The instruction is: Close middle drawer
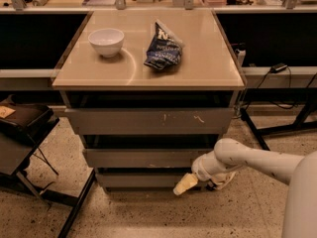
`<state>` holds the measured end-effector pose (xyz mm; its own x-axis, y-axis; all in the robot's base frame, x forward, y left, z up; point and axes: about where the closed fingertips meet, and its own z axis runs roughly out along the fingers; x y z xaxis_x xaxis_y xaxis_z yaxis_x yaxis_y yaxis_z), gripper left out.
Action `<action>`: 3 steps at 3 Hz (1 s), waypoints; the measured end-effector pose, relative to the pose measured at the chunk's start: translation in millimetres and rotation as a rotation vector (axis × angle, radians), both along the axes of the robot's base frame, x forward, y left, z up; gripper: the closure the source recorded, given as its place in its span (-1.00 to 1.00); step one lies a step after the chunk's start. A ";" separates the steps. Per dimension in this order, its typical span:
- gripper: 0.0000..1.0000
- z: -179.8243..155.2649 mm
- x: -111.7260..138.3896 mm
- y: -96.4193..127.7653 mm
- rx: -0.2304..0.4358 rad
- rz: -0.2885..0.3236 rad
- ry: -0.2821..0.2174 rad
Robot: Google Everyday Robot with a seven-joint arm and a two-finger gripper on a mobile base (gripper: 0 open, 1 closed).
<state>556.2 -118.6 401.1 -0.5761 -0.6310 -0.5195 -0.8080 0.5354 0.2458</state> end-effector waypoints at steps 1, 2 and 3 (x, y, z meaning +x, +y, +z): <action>-1.00 11.2 28.5 -8.6 -0.062 -0.029 -0.027; -1.00 21.2 44.9 -14.2 -0.093 -0.043 -0.047; -1.00 21.2 44.5 -14.3 -0.093 -0.043 -0.047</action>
Offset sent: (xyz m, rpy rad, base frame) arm 0.1347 -0.0196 0.0593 -0.2093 -0.1203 -0.0895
